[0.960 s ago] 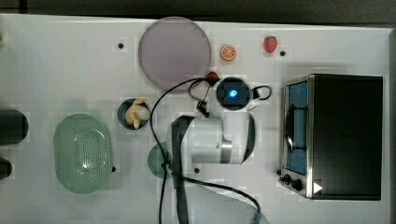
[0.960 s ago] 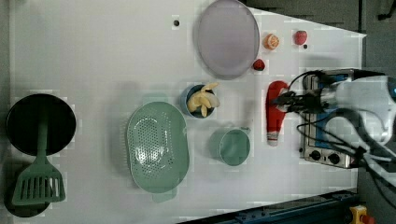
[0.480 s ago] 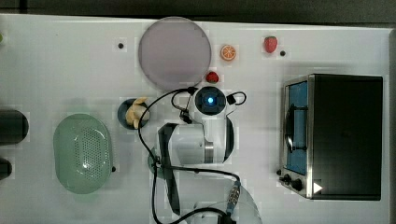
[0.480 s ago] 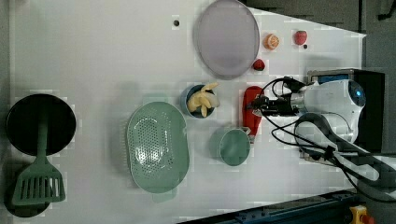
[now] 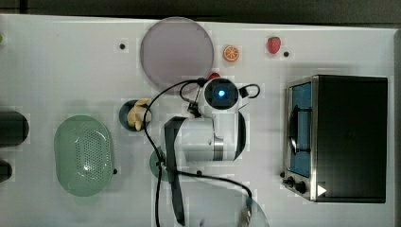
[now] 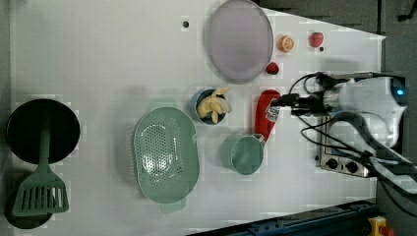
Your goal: Pick ketchup from strainer and place it on the table
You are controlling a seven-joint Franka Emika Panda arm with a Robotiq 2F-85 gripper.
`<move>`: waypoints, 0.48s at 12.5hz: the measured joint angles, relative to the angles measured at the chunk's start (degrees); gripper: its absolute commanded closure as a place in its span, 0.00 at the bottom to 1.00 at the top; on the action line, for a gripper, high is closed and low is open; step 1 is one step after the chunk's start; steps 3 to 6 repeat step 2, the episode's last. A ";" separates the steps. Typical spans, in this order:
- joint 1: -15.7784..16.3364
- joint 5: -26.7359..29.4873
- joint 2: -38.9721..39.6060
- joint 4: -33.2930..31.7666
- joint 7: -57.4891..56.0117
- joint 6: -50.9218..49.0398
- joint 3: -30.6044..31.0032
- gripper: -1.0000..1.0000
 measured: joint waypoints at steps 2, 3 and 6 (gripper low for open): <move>-0.07 0.33 -4.17 5.48 0.06 -7.64 -0.38 0.00; -0.07 0.33 -4.17 5.48 0.06 -7.64 -0.38 0.00; -0.07 0.33 -4.17 5.48 0.06 -7.64 -0.38 0.00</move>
